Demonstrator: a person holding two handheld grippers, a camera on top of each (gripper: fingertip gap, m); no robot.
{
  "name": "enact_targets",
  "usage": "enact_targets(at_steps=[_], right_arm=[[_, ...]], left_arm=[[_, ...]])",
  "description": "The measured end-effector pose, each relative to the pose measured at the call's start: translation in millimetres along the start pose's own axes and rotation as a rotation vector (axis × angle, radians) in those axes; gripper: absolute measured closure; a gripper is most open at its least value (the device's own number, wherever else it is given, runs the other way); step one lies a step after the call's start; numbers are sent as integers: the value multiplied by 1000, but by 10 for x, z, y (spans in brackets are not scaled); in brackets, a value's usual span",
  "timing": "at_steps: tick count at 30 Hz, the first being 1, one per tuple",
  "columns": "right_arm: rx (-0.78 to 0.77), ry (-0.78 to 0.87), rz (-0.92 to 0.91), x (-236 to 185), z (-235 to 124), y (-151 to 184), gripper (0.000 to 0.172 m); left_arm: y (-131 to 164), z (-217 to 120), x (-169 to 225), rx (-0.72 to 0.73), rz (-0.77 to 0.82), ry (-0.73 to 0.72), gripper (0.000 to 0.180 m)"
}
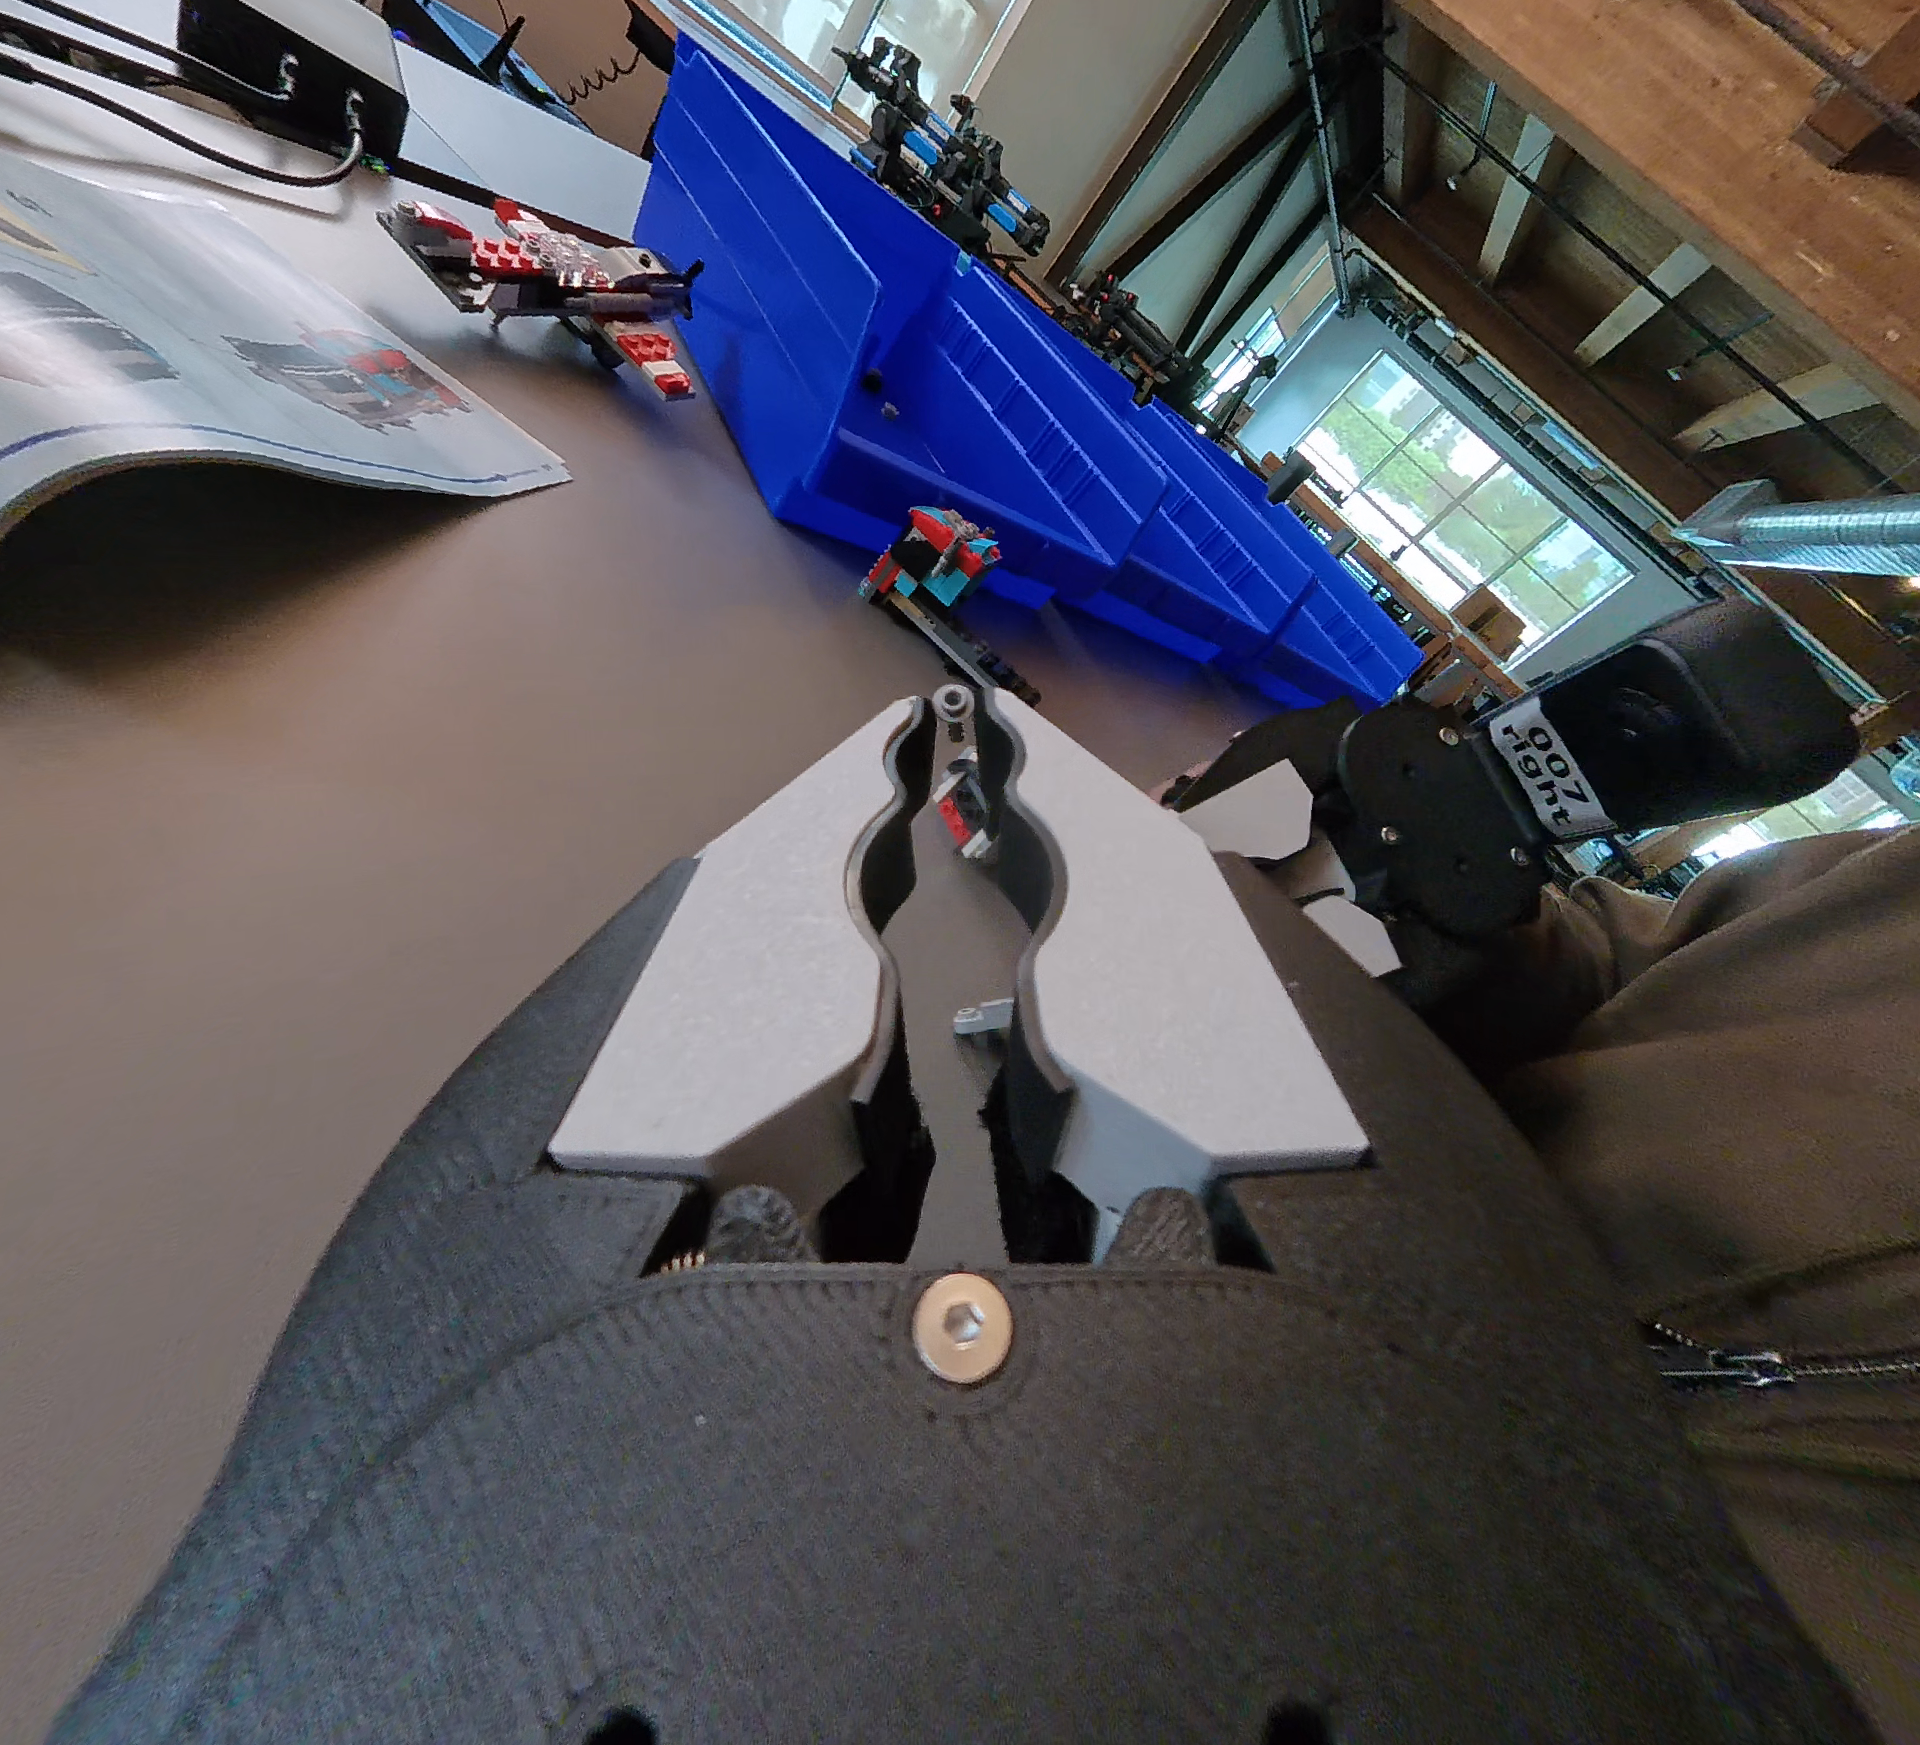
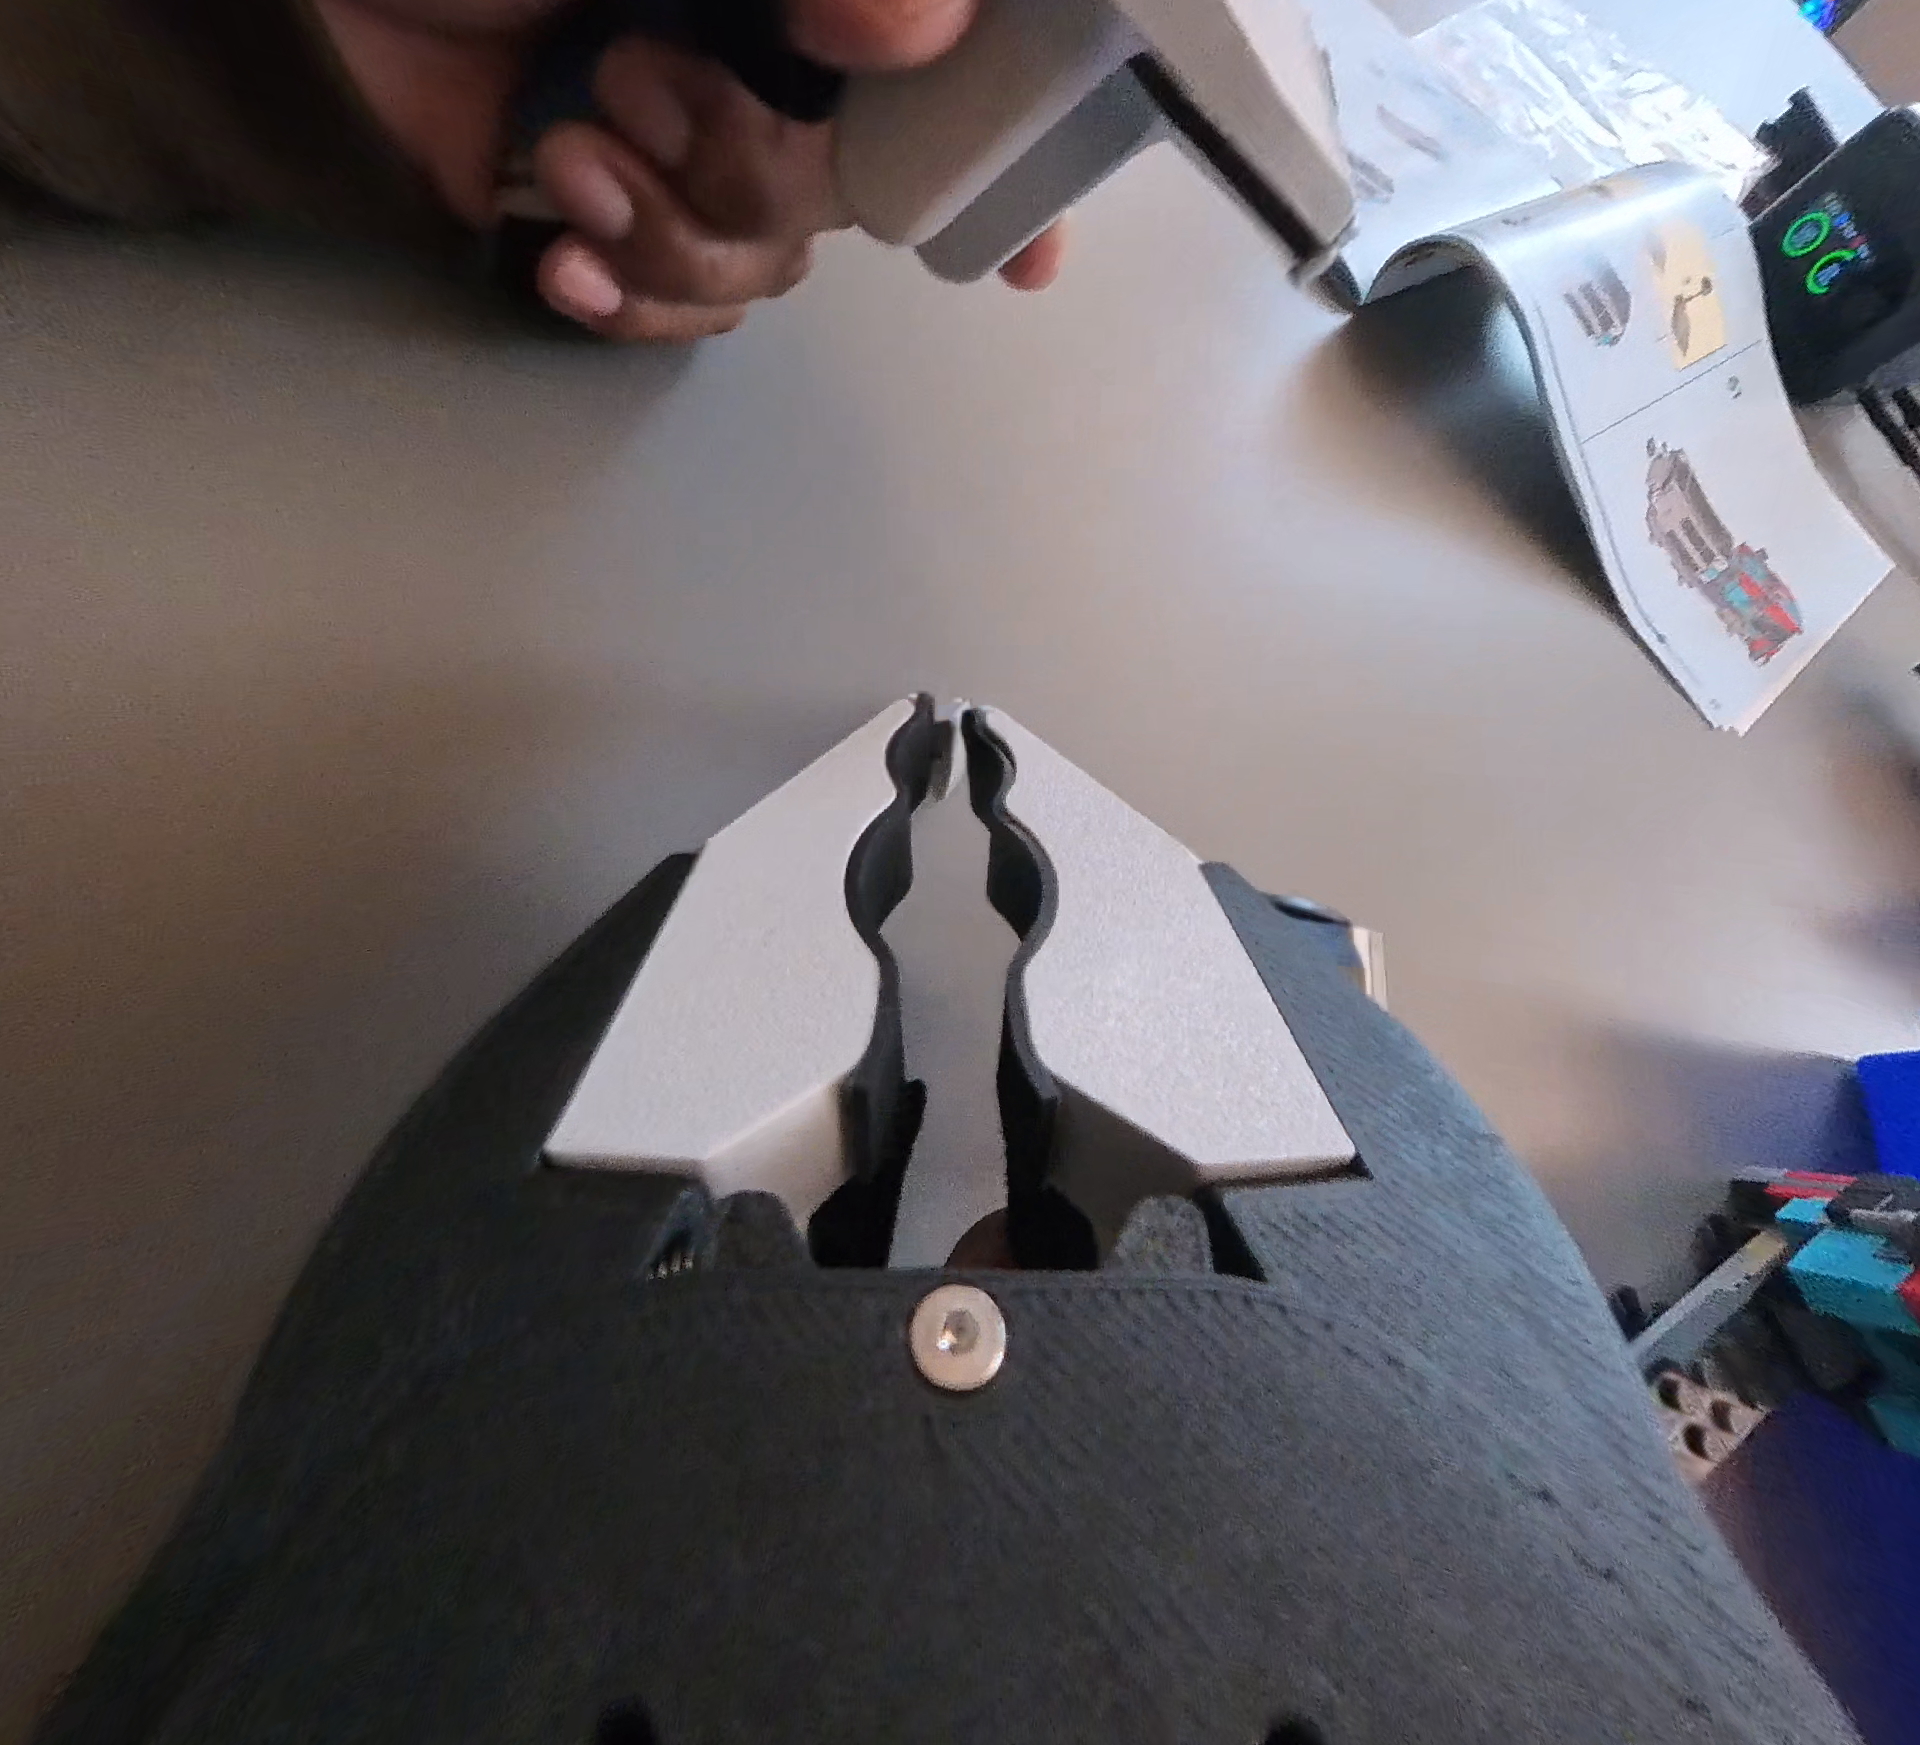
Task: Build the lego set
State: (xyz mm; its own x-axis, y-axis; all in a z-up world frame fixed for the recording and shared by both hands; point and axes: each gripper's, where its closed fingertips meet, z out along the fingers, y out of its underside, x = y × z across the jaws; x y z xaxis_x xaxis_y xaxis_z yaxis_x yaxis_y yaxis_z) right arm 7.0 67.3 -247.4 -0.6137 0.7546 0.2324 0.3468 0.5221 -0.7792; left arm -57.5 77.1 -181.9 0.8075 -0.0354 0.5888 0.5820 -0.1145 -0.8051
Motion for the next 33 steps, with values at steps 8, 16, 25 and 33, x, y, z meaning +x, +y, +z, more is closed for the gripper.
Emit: enact_targets(at_steps=[8, 16, 25, 33], right_arm=[[28, 148, 73, 562, -454, 105, 138], [-95, 149, 103, 880, -352, 379, 148], [96, 16, 36, 793, -451, 11, 143], [7, -341, 14, 21, -114, 88, 139]], left_arm=[[16, 3, -12, 0, 18, -16, 172], [80, 103, 29, -38, 20, -4, 172], [102, 161, 18, -62, 10, 0, 172], [38, 152, 21, -21, -24, 6, 172]])
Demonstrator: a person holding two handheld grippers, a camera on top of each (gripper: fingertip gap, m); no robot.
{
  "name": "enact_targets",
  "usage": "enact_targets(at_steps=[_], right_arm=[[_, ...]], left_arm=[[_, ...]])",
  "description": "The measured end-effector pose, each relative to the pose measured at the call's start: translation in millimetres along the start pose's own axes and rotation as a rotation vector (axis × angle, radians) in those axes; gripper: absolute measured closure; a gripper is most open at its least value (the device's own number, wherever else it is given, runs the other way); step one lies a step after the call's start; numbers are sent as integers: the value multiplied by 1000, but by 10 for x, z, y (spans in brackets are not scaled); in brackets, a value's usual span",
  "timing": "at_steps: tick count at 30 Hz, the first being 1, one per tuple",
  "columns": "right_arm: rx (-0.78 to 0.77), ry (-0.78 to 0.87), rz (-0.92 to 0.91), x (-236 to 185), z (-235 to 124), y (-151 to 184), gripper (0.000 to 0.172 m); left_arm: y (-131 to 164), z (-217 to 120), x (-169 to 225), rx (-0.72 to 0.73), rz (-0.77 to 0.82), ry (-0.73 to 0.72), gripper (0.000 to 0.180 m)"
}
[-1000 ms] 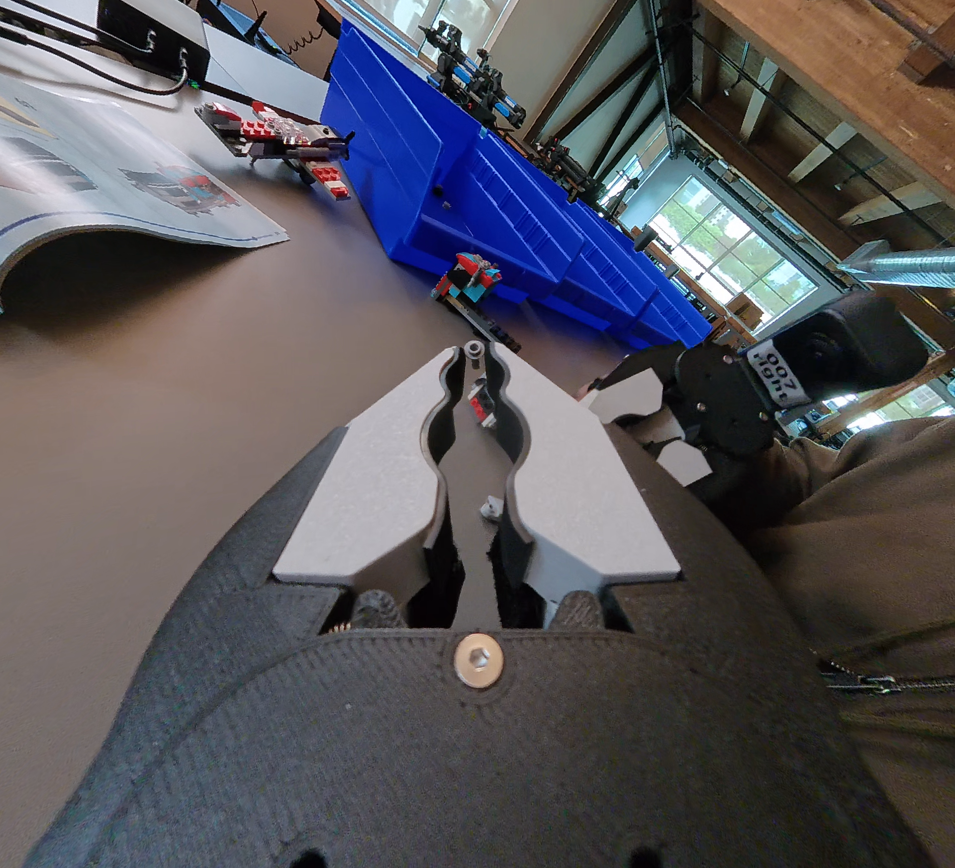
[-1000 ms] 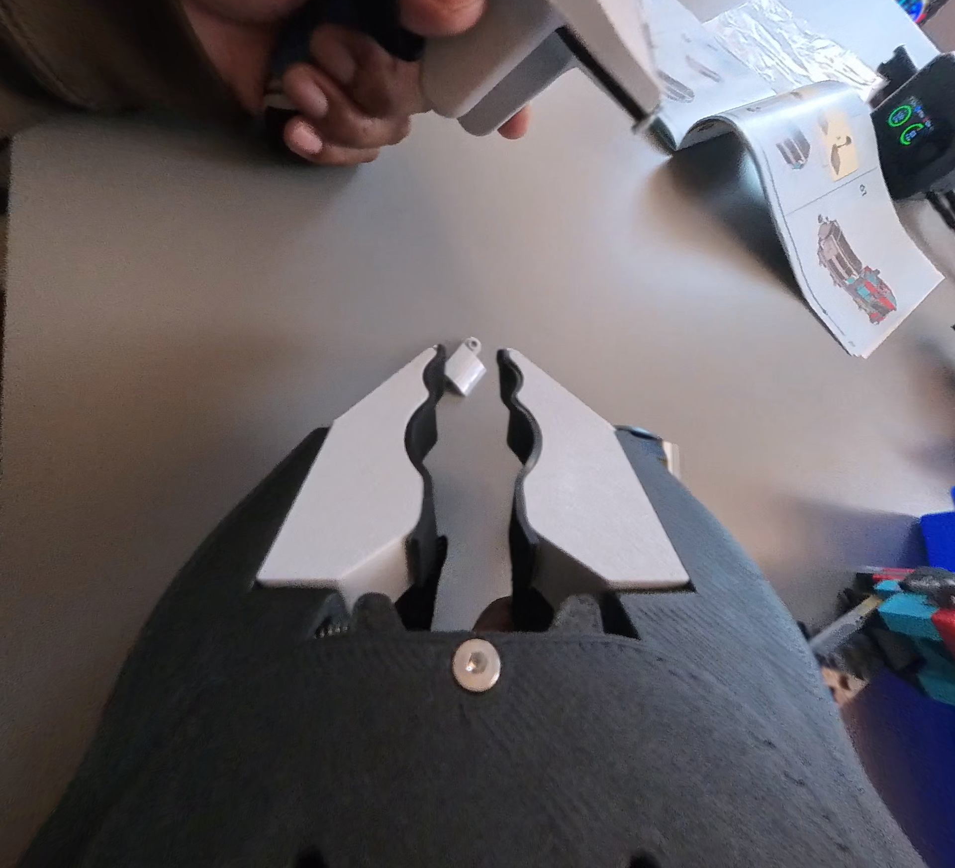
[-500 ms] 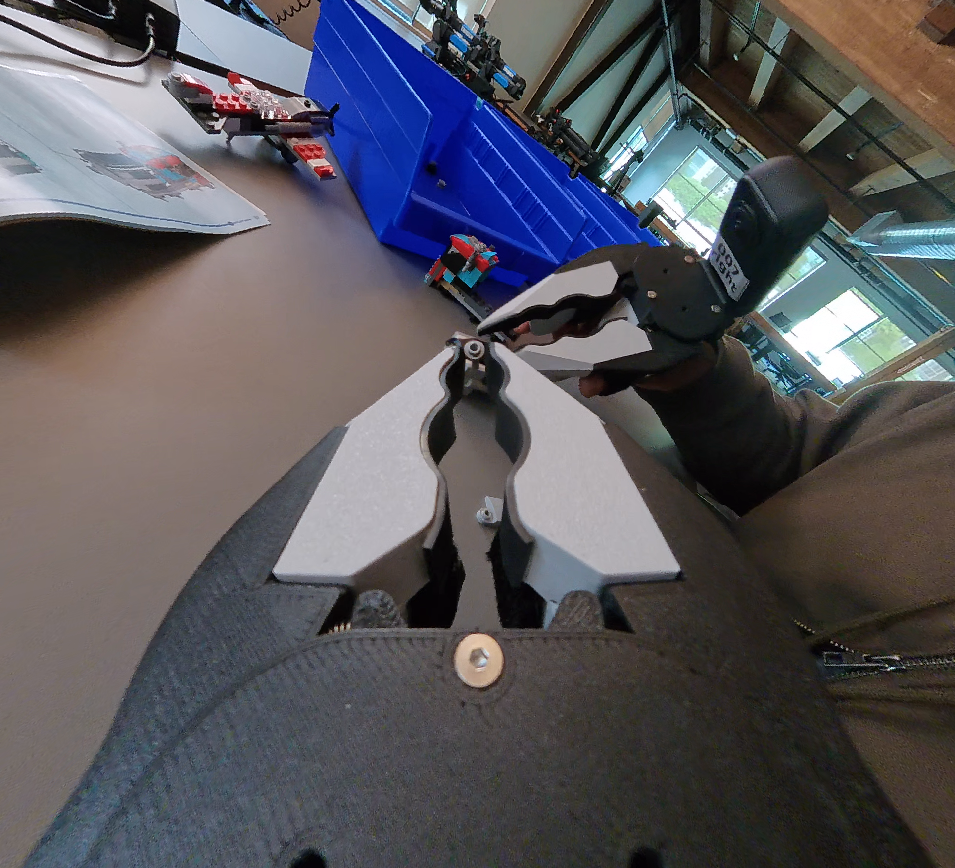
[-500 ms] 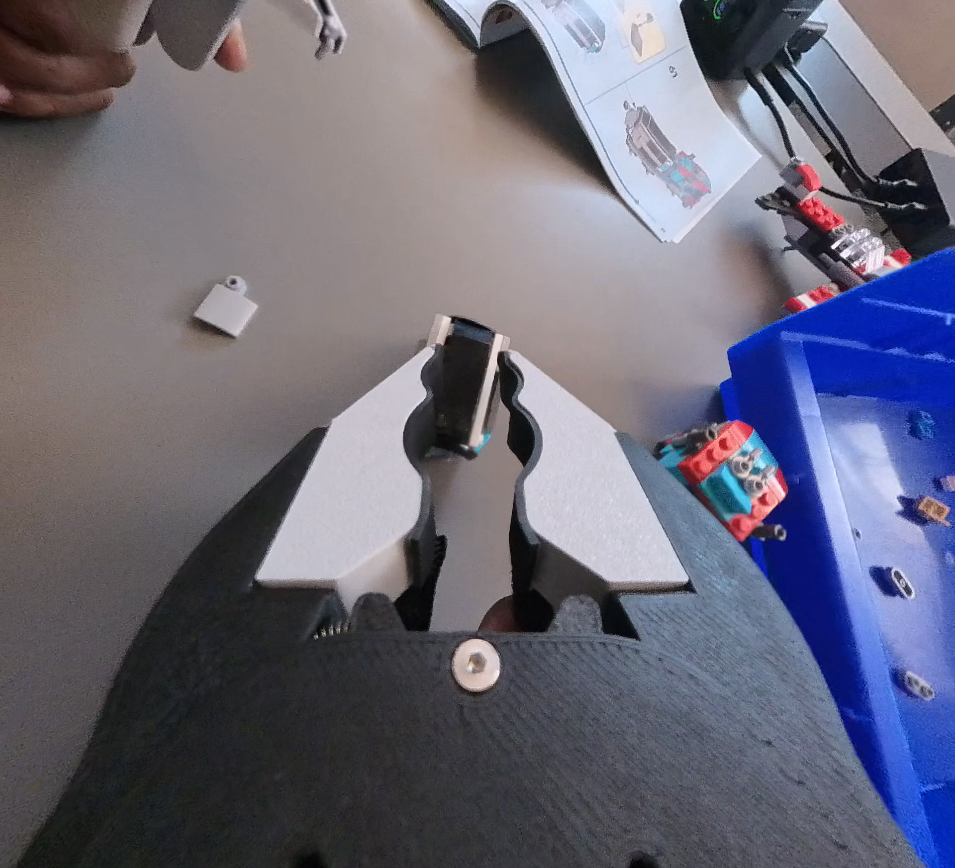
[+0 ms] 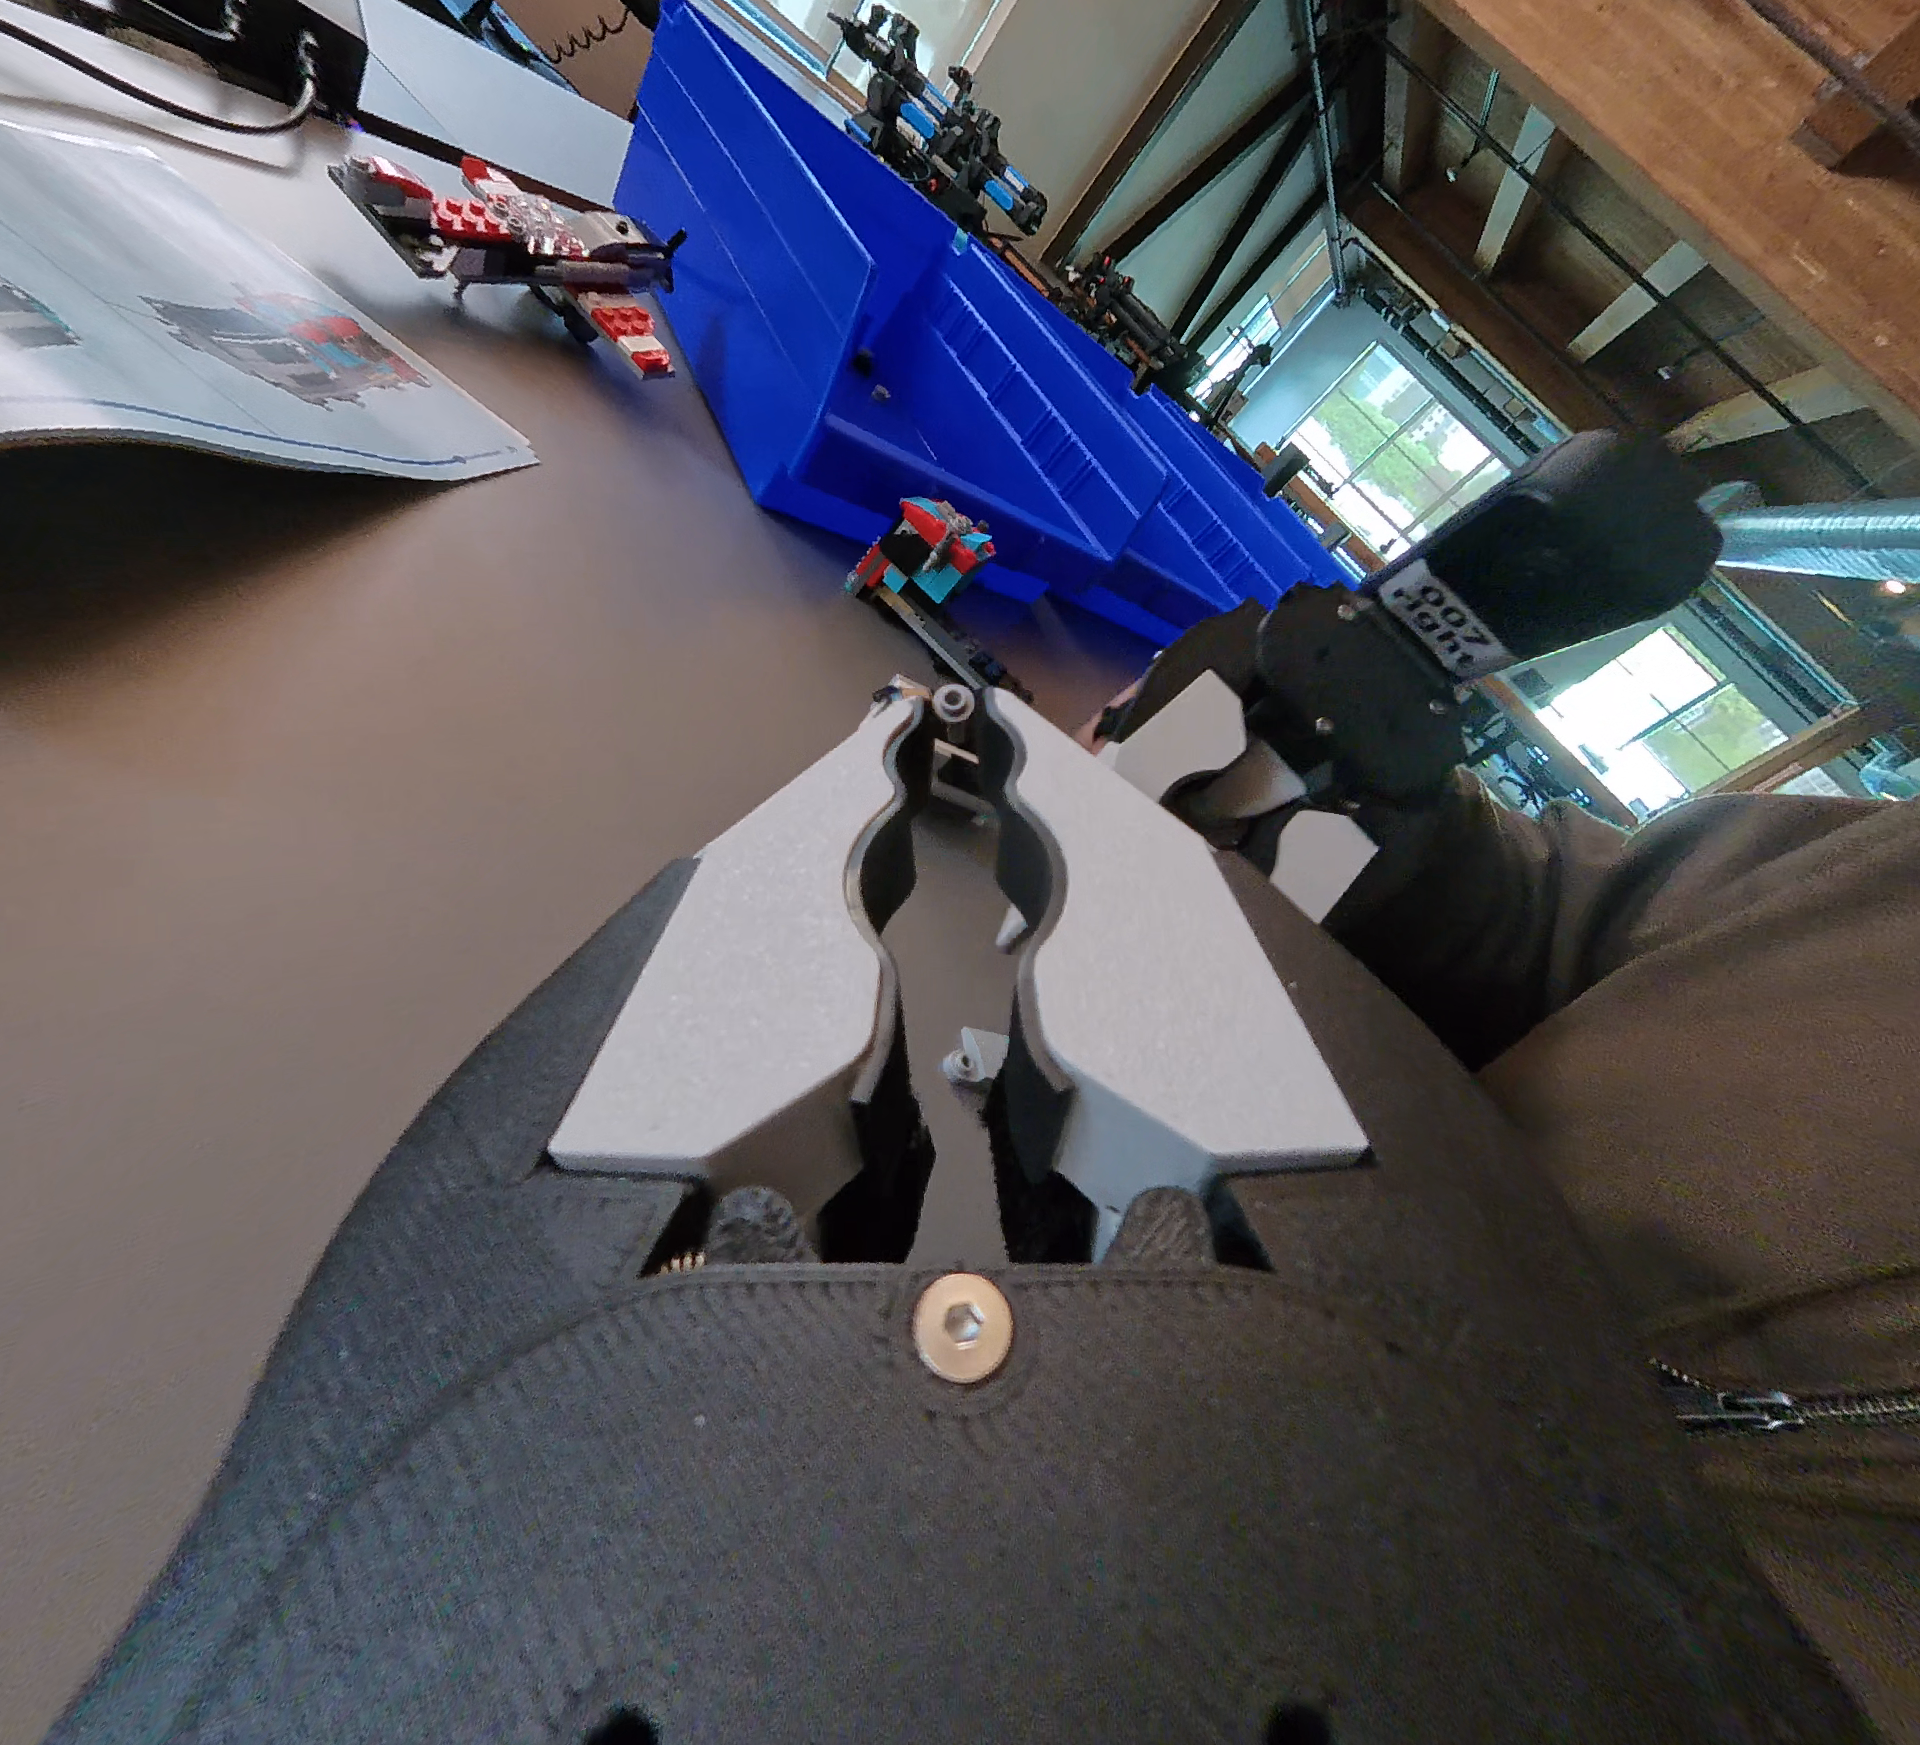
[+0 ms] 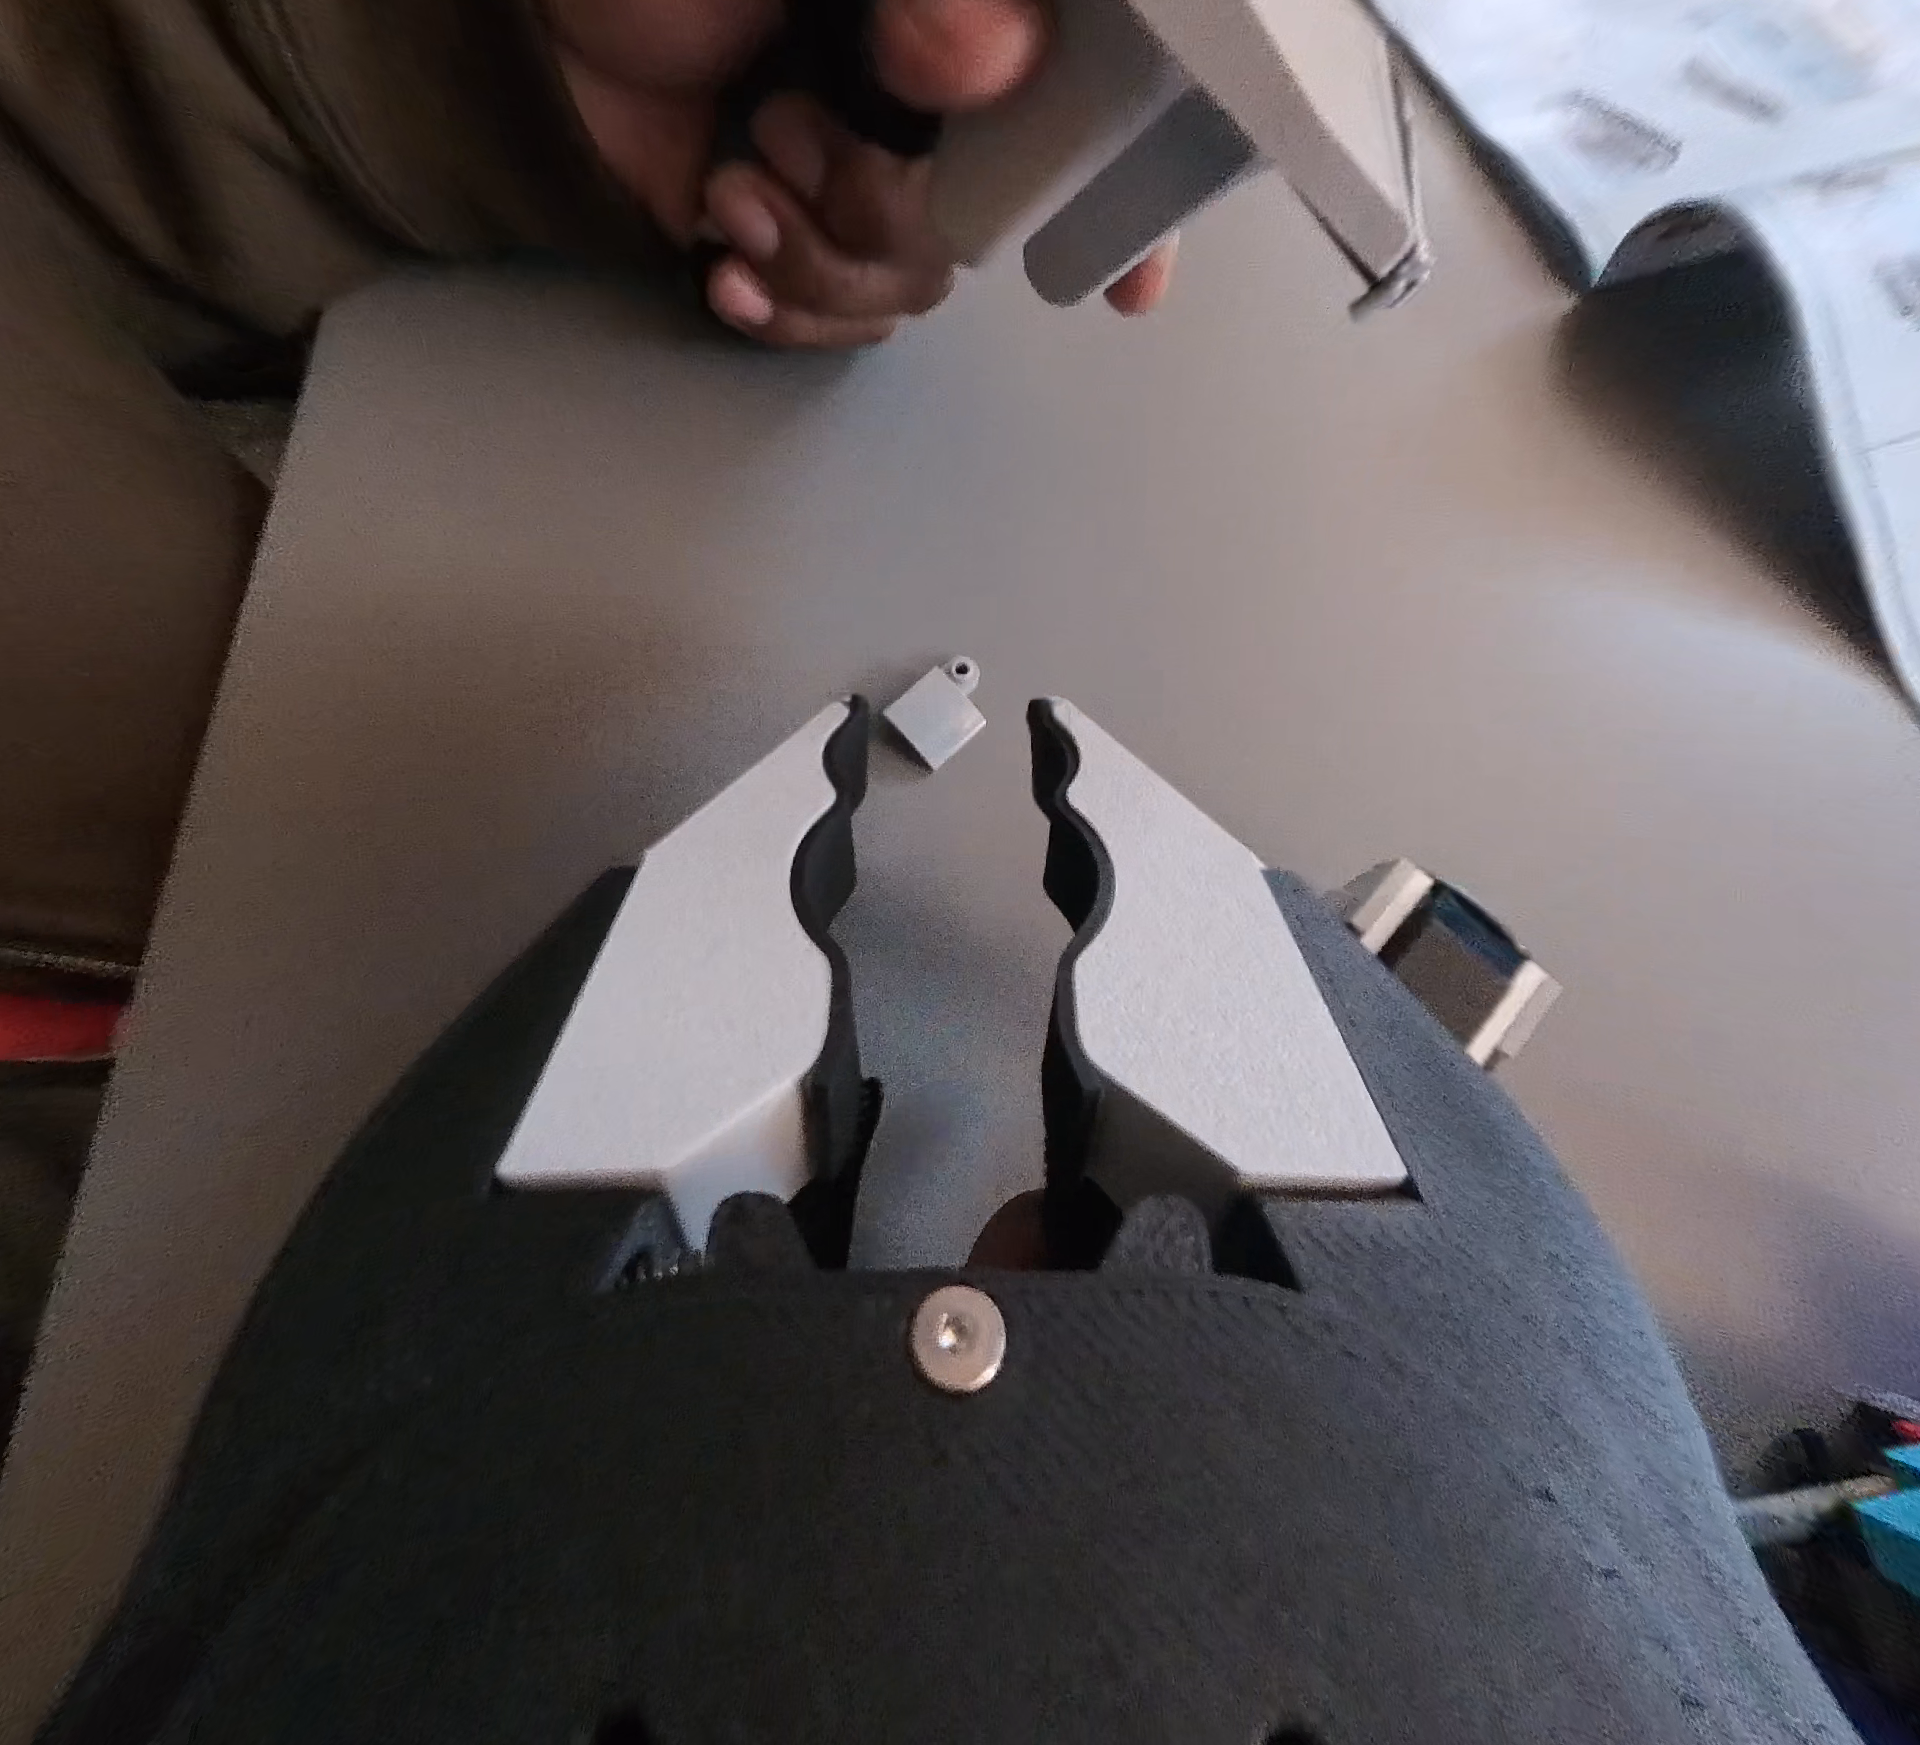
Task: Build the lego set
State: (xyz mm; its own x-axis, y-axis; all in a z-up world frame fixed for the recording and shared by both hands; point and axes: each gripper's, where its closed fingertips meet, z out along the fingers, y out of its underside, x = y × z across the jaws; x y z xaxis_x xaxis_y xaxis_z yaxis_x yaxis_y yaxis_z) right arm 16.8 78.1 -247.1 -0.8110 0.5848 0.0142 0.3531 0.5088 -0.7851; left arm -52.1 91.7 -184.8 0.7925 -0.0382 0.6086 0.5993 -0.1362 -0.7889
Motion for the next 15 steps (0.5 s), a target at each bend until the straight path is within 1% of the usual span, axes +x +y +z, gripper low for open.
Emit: enact_targets(at_steps=[3, 6, 11, 13, 15], right_arm=[[-68, 9, 12, 11, 96, 106, 138], [-113, 9, -9, -1, 155, 141, 137], [-116, -55, -13, -66, 198, 113, 140], [-111, -64, -8, -64, 191, 111, 147], [-102, -57, -10, -53, 185, 99, 149]], left_arm=[[51, 20, 14, -26, 18, -4, 172], [83, 28, 32, -40, 32, -4, 172], [109, 43, 43, -54, 48, -7, 172], [104, 42, 44, -53, 47, -3, 172], [110, 48, 52, -61, 49, 5, 172]])
